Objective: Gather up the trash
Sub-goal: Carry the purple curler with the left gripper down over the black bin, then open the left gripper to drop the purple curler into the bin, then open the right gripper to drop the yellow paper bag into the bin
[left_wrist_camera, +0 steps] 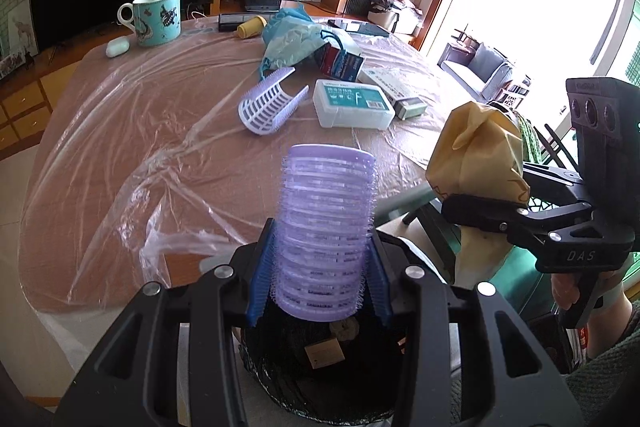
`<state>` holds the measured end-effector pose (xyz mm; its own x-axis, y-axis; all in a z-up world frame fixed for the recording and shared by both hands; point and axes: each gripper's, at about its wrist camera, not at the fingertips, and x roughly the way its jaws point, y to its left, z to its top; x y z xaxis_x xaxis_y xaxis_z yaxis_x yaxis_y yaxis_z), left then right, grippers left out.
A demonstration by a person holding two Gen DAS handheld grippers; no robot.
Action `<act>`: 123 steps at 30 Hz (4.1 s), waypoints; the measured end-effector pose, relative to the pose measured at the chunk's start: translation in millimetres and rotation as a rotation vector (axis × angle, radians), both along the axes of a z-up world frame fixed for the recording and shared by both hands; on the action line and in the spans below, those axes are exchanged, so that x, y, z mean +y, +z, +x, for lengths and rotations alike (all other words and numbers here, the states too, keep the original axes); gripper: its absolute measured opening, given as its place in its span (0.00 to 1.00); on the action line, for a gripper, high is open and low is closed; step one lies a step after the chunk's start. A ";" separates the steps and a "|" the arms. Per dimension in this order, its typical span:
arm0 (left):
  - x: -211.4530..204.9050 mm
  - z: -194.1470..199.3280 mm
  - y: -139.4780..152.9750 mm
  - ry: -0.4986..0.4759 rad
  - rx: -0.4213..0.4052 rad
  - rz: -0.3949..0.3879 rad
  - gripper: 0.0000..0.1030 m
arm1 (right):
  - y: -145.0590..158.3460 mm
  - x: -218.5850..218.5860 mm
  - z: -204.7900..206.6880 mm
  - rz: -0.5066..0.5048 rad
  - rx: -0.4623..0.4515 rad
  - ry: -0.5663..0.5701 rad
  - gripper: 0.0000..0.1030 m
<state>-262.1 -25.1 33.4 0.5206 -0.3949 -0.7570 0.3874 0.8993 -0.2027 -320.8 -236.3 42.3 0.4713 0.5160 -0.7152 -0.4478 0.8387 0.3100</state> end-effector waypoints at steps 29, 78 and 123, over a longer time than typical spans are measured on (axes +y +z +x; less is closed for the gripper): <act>-12.9 -39.0 -32.2 -0.071 0.074 0.093 0.41 | -31.1 6.4 -29.9 -0.076 0.069 0.073 0.52; -37.7 -31.5 -111.6 -0.132 0.193 0.299 0.41 | -99.5 18.3 -32.1 -0.200 0.202 0.078 0.52; -11.1 -35.8 4.7 -0.038 -0.193 0.139 0.98 | 24.4 -34.9 -53.5 -0.087 -0.322 -0.193 0.96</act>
<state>-297.9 -36.3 38.1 0.6477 -0.3159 -0.6933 0.4414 0.8973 0.0034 -374.3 -271.2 66.7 0.7616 0.3400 -0.5518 -0.3420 0.9340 0.1034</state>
